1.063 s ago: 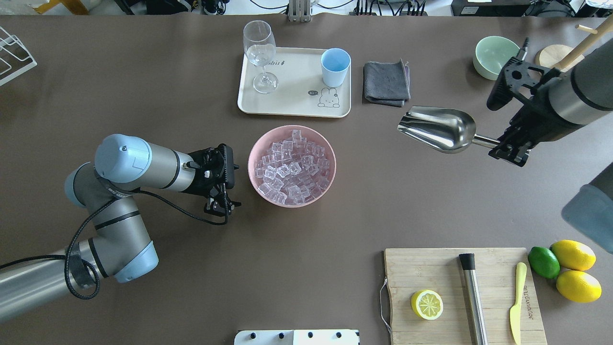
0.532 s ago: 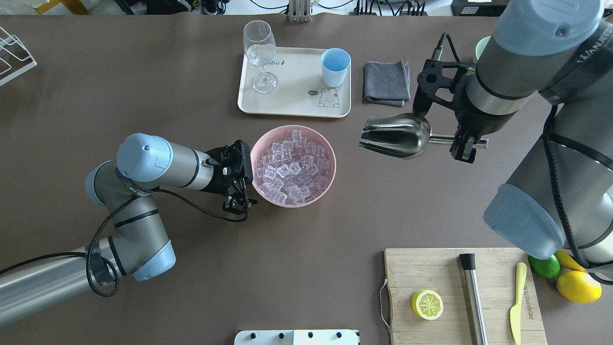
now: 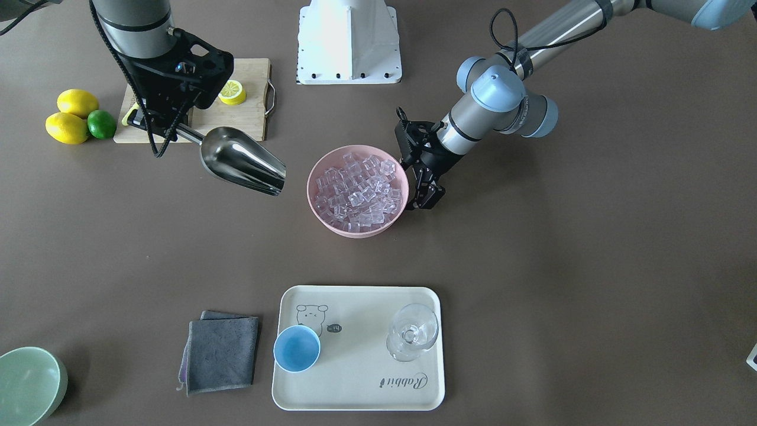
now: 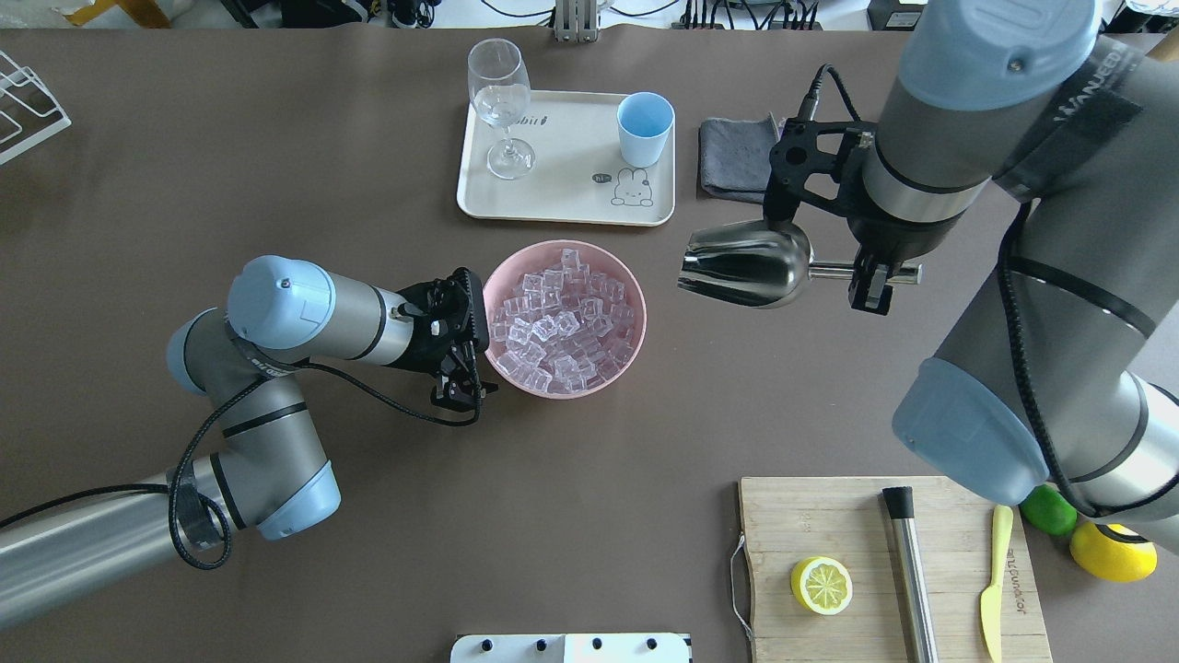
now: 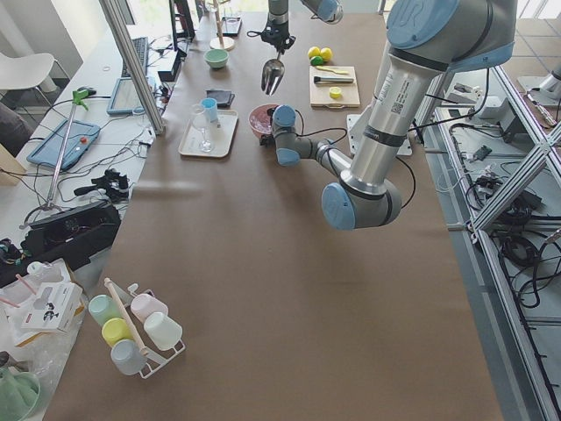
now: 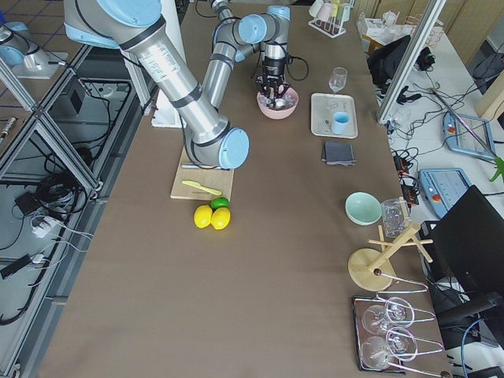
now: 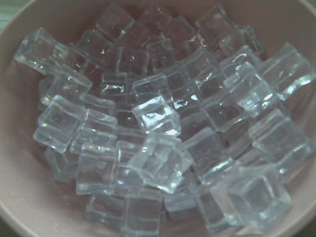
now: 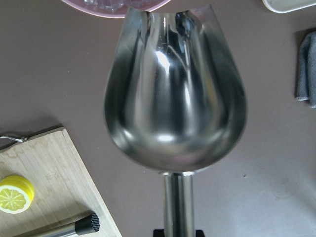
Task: Put ice in cup with scoop
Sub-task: 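Carry the scoop over the pink bowl with the right gripper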
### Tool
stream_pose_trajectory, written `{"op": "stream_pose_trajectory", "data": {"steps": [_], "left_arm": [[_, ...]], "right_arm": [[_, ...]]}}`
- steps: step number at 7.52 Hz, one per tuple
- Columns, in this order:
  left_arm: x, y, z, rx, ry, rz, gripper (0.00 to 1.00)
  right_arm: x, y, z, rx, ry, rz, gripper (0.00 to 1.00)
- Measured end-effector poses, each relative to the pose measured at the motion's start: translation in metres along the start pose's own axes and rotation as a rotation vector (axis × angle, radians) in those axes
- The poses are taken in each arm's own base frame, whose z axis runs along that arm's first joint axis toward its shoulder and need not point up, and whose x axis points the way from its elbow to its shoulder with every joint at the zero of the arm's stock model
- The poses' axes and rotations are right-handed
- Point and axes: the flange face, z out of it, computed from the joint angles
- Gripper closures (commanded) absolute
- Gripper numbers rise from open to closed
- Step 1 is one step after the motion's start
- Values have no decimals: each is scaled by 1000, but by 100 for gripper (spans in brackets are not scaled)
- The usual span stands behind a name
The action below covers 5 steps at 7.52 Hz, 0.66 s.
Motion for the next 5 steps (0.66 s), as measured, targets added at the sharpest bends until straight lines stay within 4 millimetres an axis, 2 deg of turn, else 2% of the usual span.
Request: {"op": "stream_pose_trajectory", "data": {"steps": [2, 5], "left_arm": [[2, -2, 1, 3, 3, 3, 2], [4, -3, 1, 5, 6, 4, 2]], "right_arm": [[-13, -50, -2, -122, 7, -26, 100], [-37, -100, -3, -238, 37, -77, 100]]}}
